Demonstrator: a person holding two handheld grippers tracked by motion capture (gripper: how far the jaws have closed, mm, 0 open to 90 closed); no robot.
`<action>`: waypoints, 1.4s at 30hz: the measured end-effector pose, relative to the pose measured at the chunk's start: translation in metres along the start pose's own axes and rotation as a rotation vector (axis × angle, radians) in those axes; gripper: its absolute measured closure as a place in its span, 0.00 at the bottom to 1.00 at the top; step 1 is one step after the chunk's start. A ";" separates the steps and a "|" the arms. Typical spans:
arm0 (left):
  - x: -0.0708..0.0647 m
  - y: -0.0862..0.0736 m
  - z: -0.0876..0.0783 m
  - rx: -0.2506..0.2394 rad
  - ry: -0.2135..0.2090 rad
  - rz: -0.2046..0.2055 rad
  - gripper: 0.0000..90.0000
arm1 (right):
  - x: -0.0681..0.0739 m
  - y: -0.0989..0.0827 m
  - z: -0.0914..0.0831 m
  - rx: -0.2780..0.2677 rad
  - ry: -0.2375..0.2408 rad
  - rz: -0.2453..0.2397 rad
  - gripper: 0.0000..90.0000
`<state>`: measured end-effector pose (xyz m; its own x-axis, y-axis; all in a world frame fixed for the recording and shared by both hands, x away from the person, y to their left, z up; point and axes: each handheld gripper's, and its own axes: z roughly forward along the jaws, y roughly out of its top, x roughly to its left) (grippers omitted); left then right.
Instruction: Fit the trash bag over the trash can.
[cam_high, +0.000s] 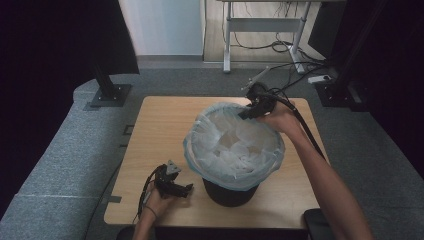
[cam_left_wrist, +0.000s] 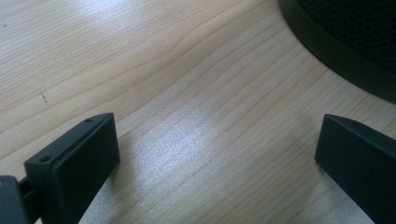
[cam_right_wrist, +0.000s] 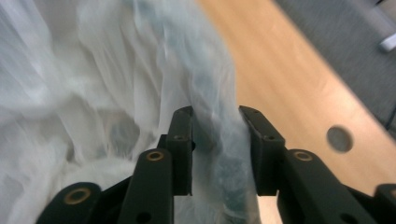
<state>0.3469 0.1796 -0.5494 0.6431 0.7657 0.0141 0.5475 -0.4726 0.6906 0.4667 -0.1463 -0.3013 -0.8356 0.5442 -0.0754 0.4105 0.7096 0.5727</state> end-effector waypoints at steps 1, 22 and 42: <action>0.000 0.000 0.000 0.000 0.000 0.000 0.00 | 0.000 -0.001 0.003 0.022 -0.002 -0.009 0.73; 0.000 0.000 0.000 0.000 0.000 0.000 0.00 | 0.000 -0.050 -0.036 -0.028 -0.034 0.095 0.46; 0.000 0.000 0.000 -0.001 0.002 -0.001 0.00 | -0.013 -0.137 -0.100 -0.350 -0.098 0.137 0.01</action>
